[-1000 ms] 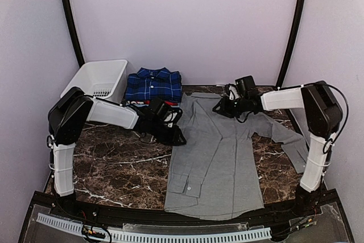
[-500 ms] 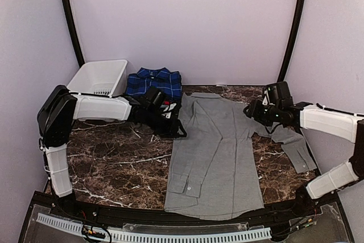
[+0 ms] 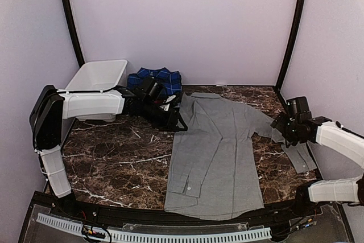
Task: Fold and stack the long sleeve shirts
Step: Pick up the sleeve from the center of the board, then place the sleeve at the center of the board, then pick up the sleeve from the 1/3-folded shirt.
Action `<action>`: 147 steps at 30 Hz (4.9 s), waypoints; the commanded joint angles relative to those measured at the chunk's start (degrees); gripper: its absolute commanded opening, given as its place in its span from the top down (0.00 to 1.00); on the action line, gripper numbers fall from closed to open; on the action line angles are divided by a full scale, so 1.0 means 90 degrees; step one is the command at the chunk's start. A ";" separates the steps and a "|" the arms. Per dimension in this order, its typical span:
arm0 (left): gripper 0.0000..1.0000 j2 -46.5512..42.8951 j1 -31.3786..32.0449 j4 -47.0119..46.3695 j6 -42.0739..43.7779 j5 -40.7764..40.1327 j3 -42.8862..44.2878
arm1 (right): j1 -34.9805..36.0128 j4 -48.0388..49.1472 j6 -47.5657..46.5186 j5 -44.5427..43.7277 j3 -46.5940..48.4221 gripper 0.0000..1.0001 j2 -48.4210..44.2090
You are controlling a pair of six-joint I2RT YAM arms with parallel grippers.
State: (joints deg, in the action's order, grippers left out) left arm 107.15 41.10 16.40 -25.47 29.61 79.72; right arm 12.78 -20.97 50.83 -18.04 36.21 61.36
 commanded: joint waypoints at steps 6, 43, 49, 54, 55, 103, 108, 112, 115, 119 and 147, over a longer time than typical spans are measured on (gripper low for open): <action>0.54 -0.0316 -0.0016 0.0158 0.0237 0.0201 -0.0113 | -0.1649 0.0221 -0.0473 0.0752 -0.0497 0.42 -0.0012; 0.54 -0.0256 -0.0016 0.0172 0.0284 0.0257 -0.0176 | -0.1521 0.1287 -0.1189 0.1545 0.0169 1.00 0.1177; 0.54 -0.0228 -0.0016 0.0133 0.0246 0.0295 -0.0181 | 0.0718 0.1168 -0.0870 0.0953 0.1125 1.00 0.2242; 0.54 -0.0207 -0.0017 0.0104 0.0239 0.0350 -0.0200 | 0.1939 0.0682 -0.1051 0.0724 0.2478 0.87 0.3955; 0.54 -0.0202 -0.0017 0.0098 0.0241 0.0360 -0.0203 | 0.2066 0.0560 -0.1113 0.0703 0.2703 0.81 0.4194; 0.54 -0.0029 -0.0017 0.0111 0.0260 0.0513 -0.0193 | -0.1855 0.6198 0.0510 0.3668 -0.2109 0.32 0.2101; 0.54 -0.0038 -0.0016 0.0106 0.0253 0.0506 -0.0187 | -0.1948 0.7010 0.0728 0.4027 -0.1993 0.37 0.2969; 0.54 -0.0049 -0.0016 0.0111 0.0252 0.0493 -0.0186 | -0.1955 0.7632 0.0930 0.4214 -0.1943 0.43 0.3547; 0.54 -0.0041 -0.0016 0.0104 0.0238 0.0496 -0.0186 | -0.1975 0.7997 0.1060 0.4270 -0.1926 0.49 0.3788; 0.54 -0.0048 -0.0017 0.0106 0.0226 0.0500 -0.0170 | -0.1986 0.7983 0.1108 0.4320 -0.1684 0.55 0.4021; 0.52 -0.0300 -0.0293 -0.2394 -0.2251 0.2045 -0.0814 | -0.0425 0.5007 -0.1188 0.3417 0.0575 1.00 0.2453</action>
State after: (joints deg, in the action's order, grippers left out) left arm 107.13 40.01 6.57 -36.12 41.67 75.96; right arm 2.94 31.03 47.99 15.66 36.18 85.43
